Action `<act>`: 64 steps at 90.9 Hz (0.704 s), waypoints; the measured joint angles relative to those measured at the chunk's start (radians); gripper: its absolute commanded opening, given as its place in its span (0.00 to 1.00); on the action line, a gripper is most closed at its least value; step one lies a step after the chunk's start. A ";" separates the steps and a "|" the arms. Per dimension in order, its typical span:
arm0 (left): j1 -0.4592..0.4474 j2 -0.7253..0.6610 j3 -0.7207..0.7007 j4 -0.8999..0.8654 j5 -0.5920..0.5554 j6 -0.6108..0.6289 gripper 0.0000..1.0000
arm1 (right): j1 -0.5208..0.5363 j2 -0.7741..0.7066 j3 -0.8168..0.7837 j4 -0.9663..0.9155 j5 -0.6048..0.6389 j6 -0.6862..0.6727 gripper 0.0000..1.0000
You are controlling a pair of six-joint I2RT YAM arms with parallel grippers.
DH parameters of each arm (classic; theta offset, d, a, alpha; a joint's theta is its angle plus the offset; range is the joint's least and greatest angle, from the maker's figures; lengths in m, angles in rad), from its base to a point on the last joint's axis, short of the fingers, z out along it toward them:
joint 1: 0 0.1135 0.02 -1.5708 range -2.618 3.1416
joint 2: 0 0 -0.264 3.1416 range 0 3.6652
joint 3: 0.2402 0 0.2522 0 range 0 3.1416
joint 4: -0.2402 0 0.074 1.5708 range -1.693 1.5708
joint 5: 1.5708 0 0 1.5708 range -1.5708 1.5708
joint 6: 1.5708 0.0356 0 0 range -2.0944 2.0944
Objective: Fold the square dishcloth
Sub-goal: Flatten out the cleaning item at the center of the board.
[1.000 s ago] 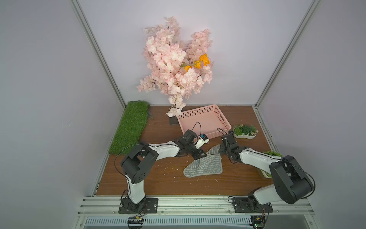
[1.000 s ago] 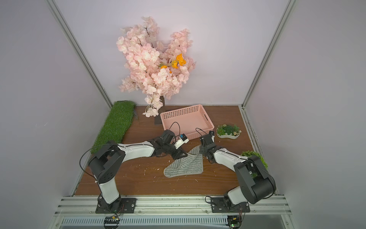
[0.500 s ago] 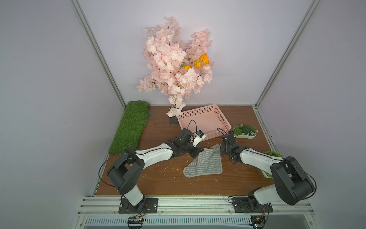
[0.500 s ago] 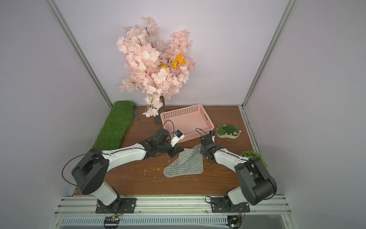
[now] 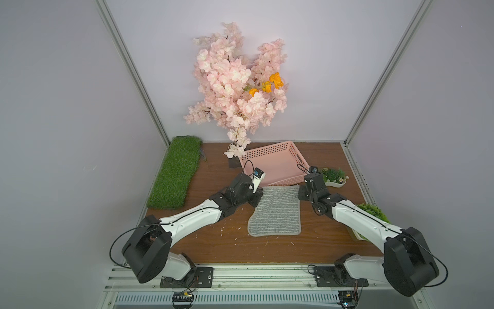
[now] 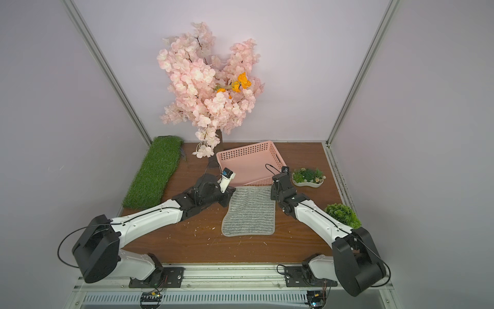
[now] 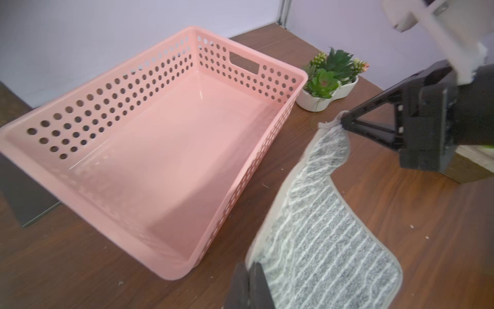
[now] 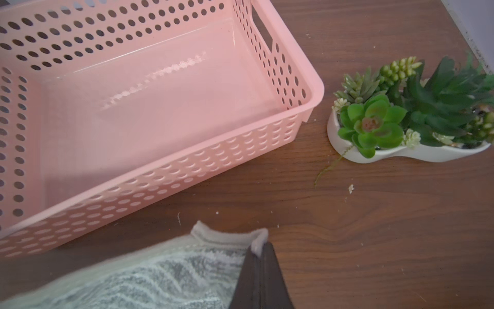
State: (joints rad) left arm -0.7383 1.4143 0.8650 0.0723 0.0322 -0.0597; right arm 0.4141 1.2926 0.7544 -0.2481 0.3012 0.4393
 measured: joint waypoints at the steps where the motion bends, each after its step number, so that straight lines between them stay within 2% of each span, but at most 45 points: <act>1: 0.000 -0.003 -0.006 -0.001 -0.008 0.000 0.01 | 0.000 0.000 0.002 0.001 -0.001 -0.003 0.00; 16: 0.000 -0.061 -0.089 0.005 -0.092 -0.010 0.01 | 0.001 0.008 0.041 0.019 -0.030 -0.033 0.00; 39: 0.000 -0.163 -0.231 0.059 -0.146 -0.021 0.01 | 0.014 0.021 0.060 0.050 -0.112 -0.058 0.00; 64: 0.000 -0.159 -0.277 0.156 -0.203 0.028 0.01 | 0.035 0.029 0.040 0.095 -0.150 -0.063 0.00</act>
State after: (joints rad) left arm -0.7383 1.2552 0.5880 0.2279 -0.1711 -0.0319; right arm 0.4496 1.3216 0.7948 -0.1532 0.1513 0.3763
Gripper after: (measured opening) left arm 0.045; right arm 0.047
